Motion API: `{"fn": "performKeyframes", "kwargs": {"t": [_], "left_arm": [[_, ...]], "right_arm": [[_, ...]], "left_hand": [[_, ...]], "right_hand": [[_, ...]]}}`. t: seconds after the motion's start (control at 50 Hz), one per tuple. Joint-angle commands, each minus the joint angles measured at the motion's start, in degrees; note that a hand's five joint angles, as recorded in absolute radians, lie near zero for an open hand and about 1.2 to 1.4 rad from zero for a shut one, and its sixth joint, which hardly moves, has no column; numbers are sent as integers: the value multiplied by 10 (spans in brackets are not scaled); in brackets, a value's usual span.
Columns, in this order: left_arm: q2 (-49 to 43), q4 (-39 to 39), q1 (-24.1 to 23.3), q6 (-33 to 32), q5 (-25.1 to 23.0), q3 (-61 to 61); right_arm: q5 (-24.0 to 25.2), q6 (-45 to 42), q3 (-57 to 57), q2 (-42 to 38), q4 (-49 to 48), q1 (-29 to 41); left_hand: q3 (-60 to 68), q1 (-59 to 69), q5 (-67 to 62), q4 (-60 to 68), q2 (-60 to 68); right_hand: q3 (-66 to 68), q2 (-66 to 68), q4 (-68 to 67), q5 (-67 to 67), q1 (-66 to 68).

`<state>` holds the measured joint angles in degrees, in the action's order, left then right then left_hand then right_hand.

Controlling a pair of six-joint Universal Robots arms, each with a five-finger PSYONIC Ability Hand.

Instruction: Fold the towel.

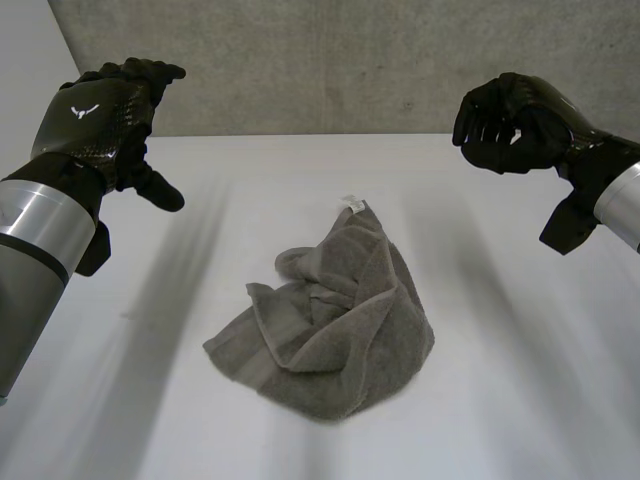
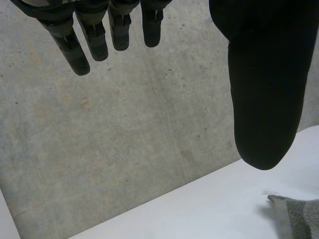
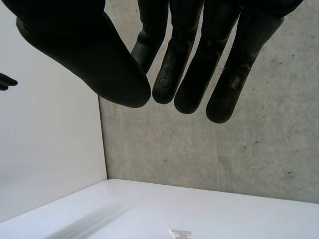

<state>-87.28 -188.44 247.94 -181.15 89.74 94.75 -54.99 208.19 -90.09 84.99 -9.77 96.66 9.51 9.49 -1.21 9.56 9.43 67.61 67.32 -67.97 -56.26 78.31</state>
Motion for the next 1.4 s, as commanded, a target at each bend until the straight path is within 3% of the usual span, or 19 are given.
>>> {"fn": "performKeyframes", "kwargs": {"t": [0.02,0.1,0.14,0.34,0.4,0.52,0.72,0.76,0.8,0.84,1.02,1.06,1.1,1.26,1.28,1.3,1.32,1.34,1.4], "left_arm": [[0,0,0,-1,0,1],[0,0,0,-1,0,1],[0,0,0,-1,0,1],[0,0,0,-1,0,2],[-1,0,0,-1,0,2],[0,0,0,-1,0,2],[-1,0,0,-1,0,2],[-1,0,0,-1,0,2],[0,0,0,-2,0,2],[-1,0,0,-2,0,2],[-1,0,0,-1,0,2],[-1,0,0,-2,0,2],[-1,0,0,-1,0,3],[-1,0,0,-2,0,3],[-1,0,0,-2,0,3],[-1,0,0,-2,0,3],[-1,0,0,-2,0,3],[-1,0,0,-2,0,3],[-1,0,0,-2,0,3]], "right_arm": [[2,-3,2,-10,0,1],[2,-4,3,-10,1,1],[2,-4,3,-10,1,1],[2,-4,3,-10,1,1],[3,-4,2,-9,1,1],[3,-4,0,-10,0,3],[2,-4,0,-10,-1,2],[2,-4,1,-10,0,1],[2,-4,2,-10,0,1],[1,-5,2,-10,0,1],[1,-6,2,-10,1,2],[3,-5,1,-10,1,1],[2,-4,0,-10,0,1],[2,-5,0,-10,0,2],[1,-5,1,-10,0,1],[1,-5,1,-10,0,1],[1,-5,1,-10,0,1],[-1,-5,1,-10,0,1],[-6,-7,1,-10,0,2]], "left_hand": [[5,6,12,5,6],[5,6,12,5,6],[5,6,12,5,6],[5,6,12,5,6],[5,6,12,5,6],[5,6,12,5,6],[5,6,12,5,6],[5,6,12,5,6],[5,6,12,5,6],[5,6,12,5,6],[5,6,12,5,6],[5,6,12,5,6],[5,6,12,5,6],[5,6,12,5,6],[5,6,12,5,6],[5,6,12,5,6],[5,6,12,5,6],[5,6,12,5,6],[5,6,12,5,6]], "right_hand": [[124,127,-120,-137,17],[-40,-37,44,27,-147],[-379,-376,383,366,-486],[-528,-525,532,514,-635],[-468,-465,472,455,-575],[67,69,-63,-80,-40],[124,127,-120,-137,17],[89,92,-86,-103,-18],[-414,-411,418,401,-521],[-576,-573,580,563,-683],[-540,-537,544,526,-647],[-78,-76,82,65,-185],[96,99,-92,-109,-11],[124,127,-120,-137,17],[58,61,-54,-71,-49],[-246,-243,249,232,-353],[-249,-246,253,235,-356],[-527,-524,531,513,-634],[-576,-573,580,563,-683]]}}
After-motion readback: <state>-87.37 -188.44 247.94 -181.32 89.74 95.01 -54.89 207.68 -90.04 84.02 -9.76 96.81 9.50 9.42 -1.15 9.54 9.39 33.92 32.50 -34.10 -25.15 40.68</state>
